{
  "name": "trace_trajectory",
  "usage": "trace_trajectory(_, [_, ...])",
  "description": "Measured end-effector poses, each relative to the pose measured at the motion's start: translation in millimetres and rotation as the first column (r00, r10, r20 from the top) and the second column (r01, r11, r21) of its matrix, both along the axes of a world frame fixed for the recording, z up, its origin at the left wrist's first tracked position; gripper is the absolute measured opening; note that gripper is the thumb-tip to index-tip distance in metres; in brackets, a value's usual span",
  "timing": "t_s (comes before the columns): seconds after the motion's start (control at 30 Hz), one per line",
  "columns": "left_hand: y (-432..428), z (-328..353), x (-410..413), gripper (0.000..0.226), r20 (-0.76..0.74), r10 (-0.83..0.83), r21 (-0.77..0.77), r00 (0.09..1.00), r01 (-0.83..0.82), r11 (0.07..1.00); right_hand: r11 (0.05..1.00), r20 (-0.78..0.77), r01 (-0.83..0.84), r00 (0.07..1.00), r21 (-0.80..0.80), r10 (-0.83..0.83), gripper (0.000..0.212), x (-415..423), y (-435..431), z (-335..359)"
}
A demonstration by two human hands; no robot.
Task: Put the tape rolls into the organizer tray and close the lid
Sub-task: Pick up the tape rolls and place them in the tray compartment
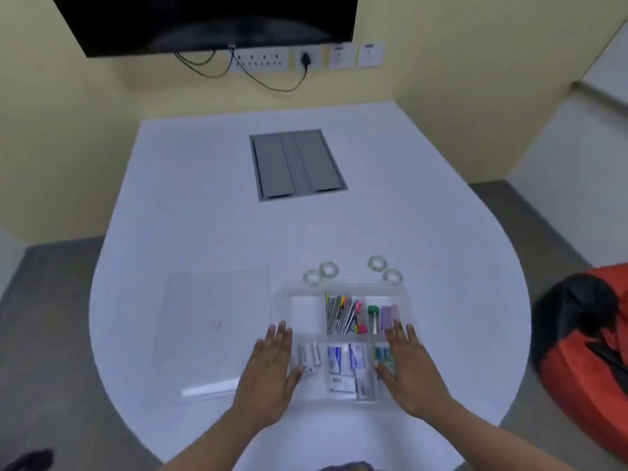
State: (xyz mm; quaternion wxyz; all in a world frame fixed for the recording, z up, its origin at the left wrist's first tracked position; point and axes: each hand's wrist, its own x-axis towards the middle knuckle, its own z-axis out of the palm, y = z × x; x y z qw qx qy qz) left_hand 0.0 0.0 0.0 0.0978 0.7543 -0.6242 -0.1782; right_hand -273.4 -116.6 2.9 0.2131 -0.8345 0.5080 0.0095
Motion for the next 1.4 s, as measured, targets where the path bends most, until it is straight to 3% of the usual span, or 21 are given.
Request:
trace_trajectory(0.13, [18, -17, -3, 0.069, -0.058, -0.011, 0.095, 0.998, 0.016, 0.995, 0.997, -0.123, 0.040, 0.992, 0.061, -0.033, 0.074, -7, 22, -16])
trace_trajectory(0.27, [16, -20, 3, 0.067, -0.078, -0.037, 0.047, 0.996, 0.041, 0.998, 0.988, -0.072, 0.073, 0.995, 0.135, -0.064, 0.077, -2, 29, -20])
trace_trajectory(0.57, [28, -33, 11, 0.066, -0.129, -0.030, -0.024, 0.991, 0.028, 0.999, 0.984, -0.044, 0.119, 0.993, 0.136, -0.114, 0.074, -1, 34, -19])
trace_trajectory(0.77, [20, -25, 30, 0.072, -0.204, -0.014, -0.076, 0.979, -0.001, 0.997, 0.970, 0.077, 0.154, 0.982, 0.187, -0.170, 0.063, 6, 30, -12])
trace_trajectory(0.9, [-15, -17, 43, 0.080, -0.202, 0.077, -0.102, 0.976, -0.099, 0.990, 0.977, 0.166, 0.153, 0.970, 0.152, -0.178, 0.041, 18, -6, 4])
trace_trajectory(1.0, [-53, -10, 47, 0.071, -0.180, 0.113, -0.147, 0.977, -0.140, 0.979, 0.985, 0.266, 0.143, 0.950, 0.094, -0.163, 0.032, 25, -53, 19])
trace_trajectory(1.13, [-83, -9, 60, 0.076, -0.120, 0.325, -0.148, 0.938, -0.340, 0.929, 0.982, 0.341, 0.185, 0.921, 0.044, -0.189, 0.024, 29, -118, 34])
trace_trajectory(1.23, [-92, -21, 69, 0.076, -0.028, 0.283, -0.084, 0.959, -0.284, 0.955, 0.982, 0.307, 0.186, 0.933, 0.038, -0.188, 0.022, 30, -162, 31])
trace_trajectory(1.4, [-95, -36, 88, 0.065, -0.034, 0.338, 0.028, 0.941, -0.337, 0.941, 0.976, 0.144, 0.165, 0.972, 0.145, -0.186, 0.022, 28, -212, 16])
